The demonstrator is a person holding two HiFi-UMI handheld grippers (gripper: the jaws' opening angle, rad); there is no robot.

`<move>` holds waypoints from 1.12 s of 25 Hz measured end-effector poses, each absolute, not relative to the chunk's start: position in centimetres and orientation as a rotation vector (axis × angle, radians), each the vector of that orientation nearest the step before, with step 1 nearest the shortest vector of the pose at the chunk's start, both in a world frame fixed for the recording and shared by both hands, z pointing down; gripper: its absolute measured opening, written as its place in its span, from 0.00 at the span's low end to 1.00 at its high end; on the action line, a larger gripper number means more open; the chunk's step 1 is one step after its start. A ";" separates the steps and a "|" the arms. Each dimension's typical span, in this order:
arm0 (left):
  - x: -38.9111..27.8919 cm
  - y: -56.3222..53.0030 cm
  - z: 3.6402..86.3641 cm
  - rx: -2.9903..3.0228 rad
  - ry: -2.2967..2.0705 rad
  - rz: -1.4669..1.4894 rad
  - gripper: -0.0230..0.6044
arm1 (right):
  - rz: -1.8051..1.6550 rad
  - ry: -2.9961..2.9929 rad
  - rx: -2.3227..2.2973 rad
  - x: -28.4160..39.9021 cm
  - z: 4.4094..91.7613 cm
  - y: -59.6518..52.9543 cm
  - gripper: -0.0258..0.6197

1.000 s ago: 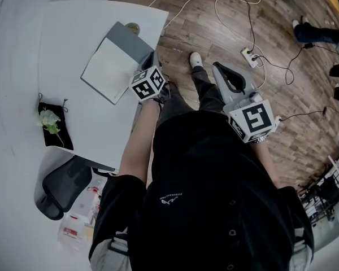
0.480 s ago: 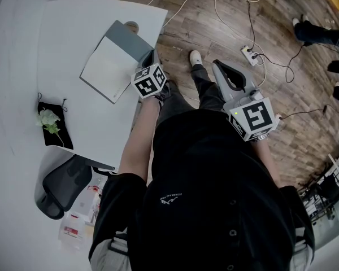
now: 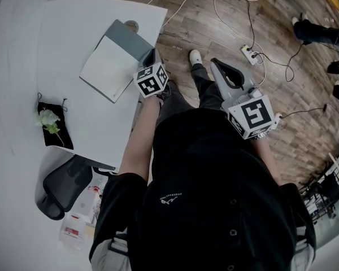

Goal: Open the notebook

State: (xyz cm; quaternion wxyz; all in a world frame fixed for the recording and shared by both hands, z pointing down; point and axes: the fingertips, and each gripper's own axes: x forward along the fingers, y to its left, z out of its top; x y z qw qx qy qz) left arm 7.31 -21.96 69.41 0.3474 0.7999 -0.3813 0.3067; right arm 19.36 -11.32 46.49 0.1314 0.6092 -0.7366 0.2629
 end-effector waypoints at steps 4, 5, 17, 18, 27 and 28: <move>7.8 -21.6 69.2 2.091 -0.944 0.787 0.14 | 0.774 -2.124 1.776 19.2 46.7 -11.1 0.05; 7.9 -21.6 69.1 2.094 -0.932 0.783 0.18 | 0.772 -2.125 1.772 19.1 46.6 -11.1 0.05; 6.9 -21.5 66.8 2.164 -0.938 0.744 0.13 | 0.753 -2.152 1.734 17.5 46.7 -11.2 0.05; 6.8 -21.5 66.4 2.177 -0.941 0.739 0.09 | 0.749 -2.159 1.727 17.3 46.6 -11.3 0.05; 5.9 -20.0 62.2 2.278 -0.918 0.653 0.05 | 0.733 -2.188 1.615 14.9 47.7 -11.3 0.05; 5.7 -19.8 61.6 2.294 -0.915 0.647 0.05 | 0.732 -2.191 1.605 14.7 47.8 -11.3 0.05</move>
